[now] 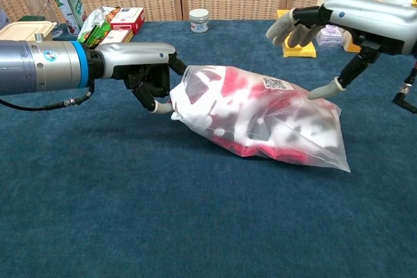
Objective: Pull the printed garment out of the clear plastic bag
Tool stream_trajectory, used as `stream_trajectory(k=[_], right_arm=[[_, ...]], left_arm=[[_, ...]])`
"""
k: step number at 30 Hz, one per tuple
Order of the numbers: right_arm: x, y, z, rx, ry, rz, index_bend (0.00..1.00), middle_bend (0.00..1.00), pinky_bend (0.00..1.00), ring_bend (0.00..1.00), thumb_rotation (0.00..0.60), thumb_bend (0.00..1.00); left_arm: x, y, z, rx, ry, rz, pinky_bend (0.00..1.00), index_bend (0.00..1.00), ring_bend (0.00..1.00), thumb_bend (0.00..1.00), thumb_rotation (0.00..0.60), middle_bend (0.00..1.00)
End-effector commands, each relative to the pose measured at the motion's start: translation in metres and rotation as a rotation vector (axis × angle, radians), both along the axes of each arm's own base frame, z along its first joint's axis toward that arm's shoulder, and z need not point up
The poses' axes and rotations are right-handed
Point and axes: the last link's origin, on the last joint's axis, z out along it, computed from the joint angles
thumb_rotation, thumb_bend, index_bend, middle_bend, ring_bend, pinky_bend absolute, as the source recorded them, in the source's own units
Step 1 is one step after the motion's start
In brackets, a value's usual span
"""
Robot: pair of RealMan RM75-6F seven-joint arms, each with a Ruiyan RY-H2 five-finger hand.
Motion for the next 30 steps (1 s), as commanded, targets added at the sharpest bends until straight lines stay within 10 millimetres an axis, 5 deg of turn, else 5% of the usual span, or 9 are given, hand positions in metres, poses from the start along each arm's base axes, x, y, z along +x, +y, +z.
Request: stream_trajectory(k=[1, 6, 13, 15, 30], right_arm=[[-0.024, 0.014, 0.007, 0.009, 0.060, 0.073, 0.26, 0.32, 0.30, 0.35, 0.600, 0.14], [-0.040, 0.032, 0.001, 0.016, 0.099, 0.201, 0.31, 0.42, 0.41, 0.51, 0.600, 0.13], [-0.049, 0.048, -0.017, -0.045, 0.187, 0.460, 0.33, 0.64, 0.86, 0.82, 0.600, 0.11], [-0.050, 0.050, -0.023, -0.051, 0.186, 0.501, 0.33, 0.67, 0.92, 0.86, 0.600, 0.11], [-0.044, 0.051, -0.038, -0.152, 0.157, 0.664, 0.35, 0.75, 1.00, 0.94, 0.600, 0.09]], left_arm=[[0.003, 0.001, 0.003, 0.005, 0.005, -0.010, 0.95, 0.72, 1.00, 0.51, 0.600, 1.00], [0.005, 0.003, 0.007, 0.009, 0.013, -0.015, 0.95, 0.72, 1.00, 0.51, 0.600, 1.00], [0.008, 0.003, 0.010, 0.015, 0.024, -0.031, 0.95, 0.72, 1.00, 0.51, 0.600, 1.00], [0.009, 0.003, 0.011, 0.017, 0.026, -0.032, 0.95, 0.72, 1.00, 0.51, 0.600, 1.00], [0.012, 0.002, 0.012, 0.013, 0.034, -0.033, 0.95, 0.72, 1.00, 0.51, 0.600, 1.00]])
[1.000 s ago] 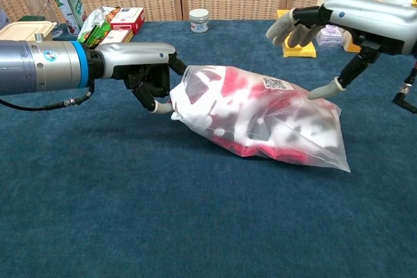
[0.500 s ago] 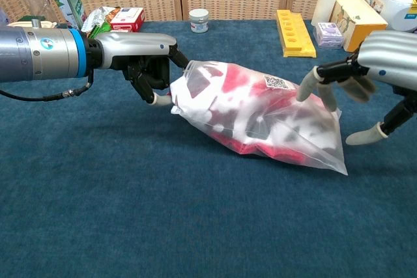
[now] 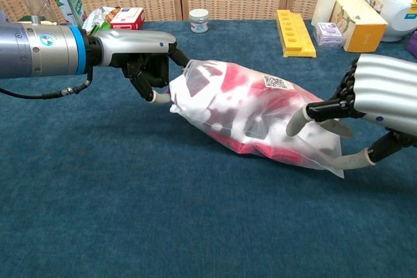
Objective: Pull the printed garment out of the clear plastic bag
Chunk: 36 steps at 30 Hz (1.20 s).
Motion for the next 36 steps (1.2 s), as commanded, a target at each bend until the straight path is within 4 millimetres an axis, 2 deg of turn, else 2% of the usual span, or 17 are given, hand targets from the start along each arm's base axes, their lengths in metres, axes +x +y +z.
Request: stream_trajectory(k=[1, 14, 17, 27, 36], right_arm=[[0.003, -0.004, -0.007, -0.012, 0.005, 0.026, 0.36, 0.75, 1.00, 0.94, 0.600, 0.09], [-0.013, -0.013, 0.004, -0.053, 0.055, 0.013, 0.36, 0.75, 1.00, 0.94, 0.600, 0.06], [-0.014, -0.012, -0.002, -0.037, 0.065, 0.005, 0.36, 0.75, 1.00, 0.94, 0.600, 0.06], [0.008, -0.015, -0.021, -0.009, 0.030, 0.050, 0.37, 0.75, 1.00, 0.94, 0.600, 0.05], [0.015, -0.020, -0.031, -0.002, 0.057, 0.065, 0.41, 0.76, 1.00, 0.95, 0.600, 0.07]], left_arm=[[0.002, -0.002, 0.000, -0.003, 0.000, -0.006, 0.95, 0.72, 1.00, 0.51, 0.600, 1.00], [-0.007, -0.002, 0.005, 0.007, 0.019, 0.009, 0.95, 0.72, 1.00, 0.51, 0.600, 1.00], [-0.006, -0.001, 0.006, 0.009, 0.021, 0.010, 0.95, 0.72, 1.00, 0.51, 0.600, 1.00], [-0.003, -0.003, 0.006, 0.005, 0.019, 0.014, 0.95, 0.72, 1.00, 0.51, 0.600, 1.00], [-0.002, -0.004, 0.008, 0.009, 0.015, 0.012, 0.95, 0.72, 1.00, 0.51, 0.600, 1.00]])
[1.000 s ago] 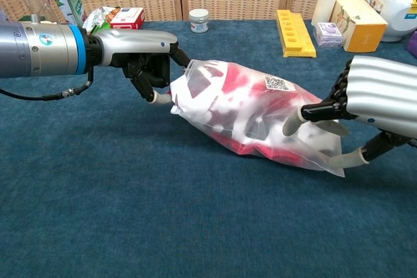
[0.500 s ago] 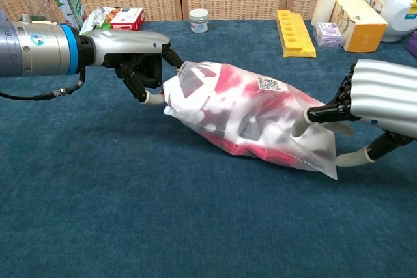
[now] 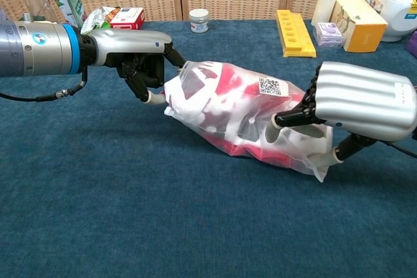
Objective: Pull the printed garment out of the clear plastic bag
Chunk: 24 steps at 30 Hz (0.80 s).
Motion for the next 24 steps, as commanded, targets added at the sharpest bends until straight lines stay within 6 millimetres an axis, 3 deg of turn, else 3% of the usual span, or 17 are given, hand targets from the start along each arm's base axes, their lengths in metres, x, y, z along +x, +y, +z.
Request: stream_trajectory(k=[1, 12, 24], right_arm=[[-0.003, -0.002, -0.003, -0.004, 0.034, -0.006, 0.41, 0.76, 1.00, 0.95, 0.600, 0.08], [-0.012, -0.002, -0.006, -0.005, 0.086, -0.019, 0.42, 0.76, 1.00, 0.96, 0.600, 0.11], [-0.006, -0.007, -0.013, -0.004, 0.077, -0.035, 0.47, 0.77, 1.00, 0.98, 0.600, 0.32]], left_arm=[[-0.001, 0.000, 0.002, 0.003, 0.001, 0.000, 0.95, 0.72, 1.00, 0.51, 0.600, 1.00], [-0.004, 0.001, 0.002, 0.000, 0.009, 0.008, 0.95, 0.72, 1.00, 0.51, 0.600, 1.00], [-0.002, 0.000, 0.002, -0.007, 0.009, 0.010, 0.95, 0.72, 1.00, 0.51, 0.600, 1.00]])
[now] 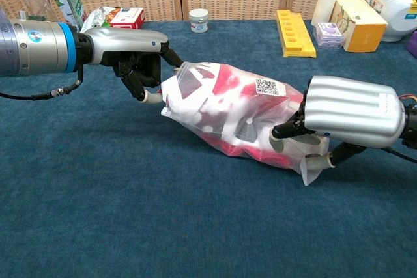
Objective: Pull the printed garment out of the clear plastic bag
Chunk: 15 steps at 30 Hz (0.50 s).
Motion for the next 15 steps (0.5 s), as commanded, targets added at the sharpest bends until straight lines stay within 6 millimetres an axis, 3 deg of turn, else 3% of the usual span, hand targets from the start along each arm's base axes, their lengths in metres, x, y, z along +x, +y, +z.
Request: stream_trajectory(k=[1, 15], right_arm=[[0.0006, -0.0009, -0.0013, 0.000, -0.001, -0.007, 0.47, 0.77, 1.00, 0.99, 0.600, 0.34], [0.0036, -0.0008, -0.0034, 0.022, -0.032, -0.028, 0.60, 0.83, 1.00, 1.00, 0.600, 0.53]], left_arm=[[0.0006, -0.0001, -0.0003, -0.001, 0.000, -0.002, 0.95, 0.72, 1.00, 0.51, 0.600, 1.00], [0.0018, 0.0015, -0.0010, -0.002, 0.005, -0.002, 0.95, 0.72, 1.00, 0.51, 0.600, 1.00]])
